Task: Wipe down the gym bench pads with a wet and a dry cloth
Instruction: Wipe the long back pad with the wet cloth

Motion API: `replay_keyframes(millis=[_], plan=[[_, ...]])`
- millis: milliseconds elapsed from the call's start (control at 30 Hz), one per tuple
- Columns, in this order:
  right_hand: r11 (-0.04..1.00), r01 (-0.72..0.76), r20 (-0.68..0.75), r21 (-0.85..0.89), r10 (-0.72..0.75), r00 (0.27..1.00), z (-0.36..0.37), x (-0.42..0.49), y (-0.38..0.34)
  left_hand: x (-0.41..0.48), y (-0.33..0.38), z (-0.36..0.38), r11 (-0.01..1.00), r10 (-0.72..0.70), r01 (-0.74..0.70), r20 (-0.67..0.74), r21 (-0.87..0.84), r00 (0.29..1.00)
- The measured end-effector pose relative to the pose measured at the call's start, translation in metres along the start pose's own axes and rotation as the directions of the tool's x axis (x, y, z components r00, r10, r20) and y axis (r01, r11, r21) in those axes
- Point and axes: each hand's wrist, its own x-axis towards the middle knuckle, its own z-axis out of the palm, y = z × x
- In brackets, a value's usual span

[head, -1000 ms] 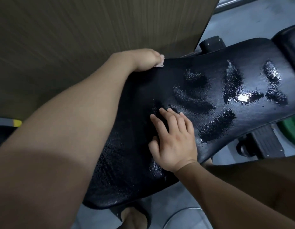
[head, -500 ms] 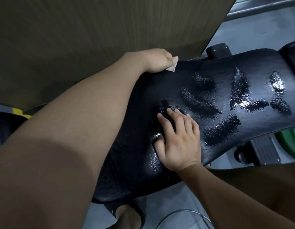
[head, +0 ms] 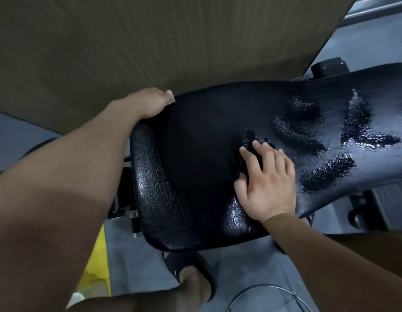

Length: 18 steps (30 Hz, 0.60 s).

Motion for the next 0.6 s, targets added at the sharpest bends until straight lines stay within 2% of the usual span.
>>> replay_keyframes(millis=[100, 200, 267, 367, 500, 600], plan=[[1.0, 0.0, 0.001, -0.002, 0.0, 1.0, 0.0, 0.0, 0.0, -0.001, 0.025, 0.0, 1.0, 0.007, -0.007, 0.005, 0.021, 1.0], [1.0, -0.008, 0.005, -0.007, 0.008, 1.0, 0.0, 0.0, 0.0, 0.008, 0.063, 0.002, 0.994, 0.107, -0.107, 0.02, 0.026, 0.994], [1.0, -0.002, 0.002, -0.012, 0.002, 1.0, 0.0, 0.001, 0.0, 0.015, 0.09, 0.005, 0.979, 0.182, -0.185, 0.041, 0.09, 0.982], [1.0, 0.004, 0.0, -0.015, -0.004, 1.0, 0.002, 0.001, 0.001, 0.014, 0.13, 0.007, 0.947, 0.294, -0.306, 0.112, 0.103, 0.949], [1.0, -0.004, -0.006, -0.029, 0.004, 1.0, 0.002, 0.001, 0.0, 0.009, 0.157, 0.01, 0.891, 0.437, -0.442, 0.072, 0.102, 0.897], [0.999, 0.003, -0.004, -0.032, -0.003, 1.0, 0.003, 0.001, -0.001, 0.0, 0.143, 0.021, 0.837, 0.534, -0.533, 0.025, 0.12, 0.845]])
